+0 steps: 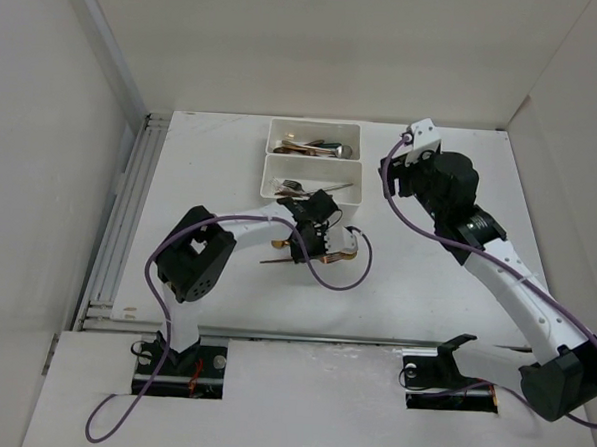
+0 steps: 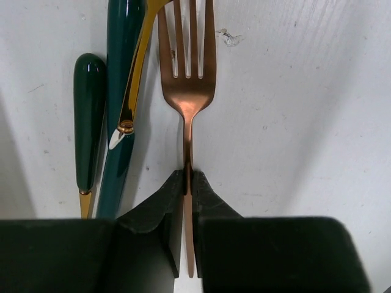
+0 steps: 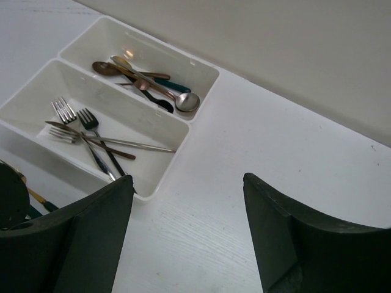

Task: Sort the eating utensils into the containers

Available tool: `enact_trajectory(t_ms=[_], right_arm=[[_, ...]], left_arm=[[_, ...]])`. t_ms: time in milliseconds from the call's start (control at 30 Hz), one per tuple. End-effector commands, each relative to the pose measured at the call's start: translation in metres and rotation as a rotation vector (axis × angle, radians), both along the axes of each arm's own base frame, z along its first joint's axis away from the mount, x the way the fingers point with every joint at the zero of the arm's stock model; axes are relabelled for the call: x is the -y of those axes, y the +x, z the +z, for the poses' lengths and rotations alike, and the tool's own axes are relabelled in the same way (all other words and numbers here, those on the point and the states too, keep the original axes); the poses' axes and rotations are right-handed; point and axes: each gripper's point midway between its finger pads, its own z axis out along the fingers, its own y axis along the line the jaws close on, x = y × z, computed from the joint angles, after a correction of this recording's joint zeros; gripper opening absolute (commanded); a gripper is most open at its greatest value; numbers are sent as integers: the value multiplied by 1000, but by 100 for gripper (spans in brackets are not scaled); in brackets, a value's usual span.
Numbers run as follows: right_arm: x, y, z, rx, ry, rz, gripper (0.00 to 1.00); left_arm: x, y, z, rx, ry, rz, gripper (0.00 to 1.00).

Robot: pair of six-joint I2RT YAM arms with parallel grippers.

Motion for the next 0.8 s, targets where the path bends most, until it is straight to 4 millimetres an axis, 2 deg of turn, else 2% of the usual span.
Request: enact_trajectory(t_ms=[0,67,100,167,267,367,467,533,567,600,667,700,733,767], right_arm=[[5,2,14,60,-10,3,77],[5,2,14,60,-10,2,77],[5,2,14,63,-18,4,77],[9,3,10,58,-32,-3,77],[13,5,10,57,-30,-4,77],[12,4,15,73,-18,17,77],[16,7,21,90,3,19,77],[21,13,22,99,8,10,77],[20,13,26,105,19,9,77],[18,14,23,96,18,19,77],[21,19,30,112,22,8,77],[22,22,28,107,31,6,77],[22,23,34,119,35,6,77],[21,25,30,109,32,6,77]], left_arm=[[-6,-3,-9,-11,49,-6,2],[-7,-12,-10,-38,58,-19,0],[-4,-22,-6,-82,53,-37,0],[3,-29,9,-118,15,-42,0],[19,-31,47,-111,-91,-53,0],[22,-34,84,-78,-128,-96,0],[15,-39,109,-61,-127,-163,0],[14,-44,116,-65,-115,-192,0],[16,-43,126,-58,-122,-193,0],[17,-36,129,-31,-112,-186,0],[20,-23,140,9,-126,-171,0],[30,-8,158,80,-162,-166,0],[32,4,164,113,-175,-137,0],[32,19,175,162,-190,-113,0]])
